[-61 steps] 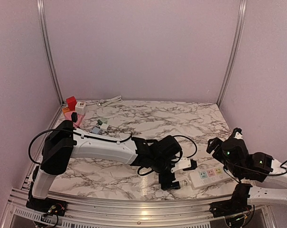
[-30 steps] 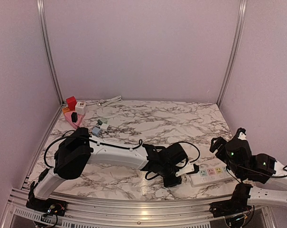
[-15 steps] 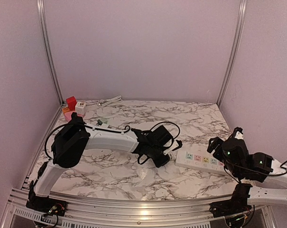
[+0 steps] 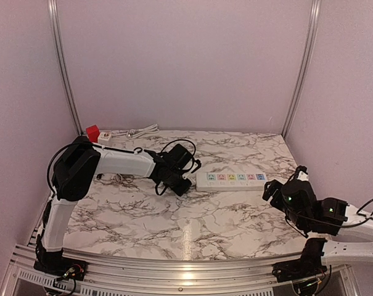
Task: Insert the plug
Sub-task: Move the socket to the center of the board.
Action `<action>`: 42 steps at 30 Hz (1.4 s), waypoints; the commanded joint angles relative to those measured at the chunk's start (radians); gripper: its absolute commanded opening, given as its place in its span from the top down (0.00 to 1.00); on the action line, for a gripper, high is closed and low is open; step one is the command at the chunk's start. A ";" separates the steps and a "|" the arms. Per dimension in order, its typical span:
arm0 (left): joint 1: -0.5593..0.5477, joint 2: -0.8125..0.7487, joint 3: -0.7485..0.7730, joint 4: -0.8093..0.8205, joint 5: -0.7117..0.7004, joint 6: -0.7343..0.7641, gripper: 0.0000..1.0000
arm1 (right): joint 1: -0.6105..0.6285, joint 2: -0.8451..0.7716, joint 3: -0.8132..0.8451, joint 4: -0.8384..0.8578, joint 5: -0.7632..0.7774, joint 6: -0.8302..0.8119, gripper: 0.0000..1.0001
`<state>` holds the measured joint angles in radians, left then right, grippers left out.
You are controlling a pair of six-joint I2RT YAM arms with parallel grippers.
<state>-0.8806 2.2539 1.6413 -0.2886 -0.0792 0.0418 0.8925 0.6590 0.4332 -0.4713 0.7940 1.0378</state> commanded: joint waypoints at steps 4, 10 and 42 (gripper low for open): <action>-0.106 -0.102 -0.101 -0.020 0.020 0.122 0.96 | -0.006 0.053 -0.013 0.081 -0.035 -0.012 0.02; -0.172 -0.096 -0.125 -0.054 0.065 0.139 0.94 | -0.007 0.064 -0.010 0.089 -0.033 -0.015 0.01; -0.133 -0.276 -0.312 -0.126 0.022 0.020 0.58 | -0.006 0.078 -0.010 0.113 -0.031 -0.031 0.02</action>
<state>-1.0126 1.9842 1.3258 -0.3977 -0.0750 0.0723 0.8925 0.7216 0.4004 -0.3813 0.7639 1.0195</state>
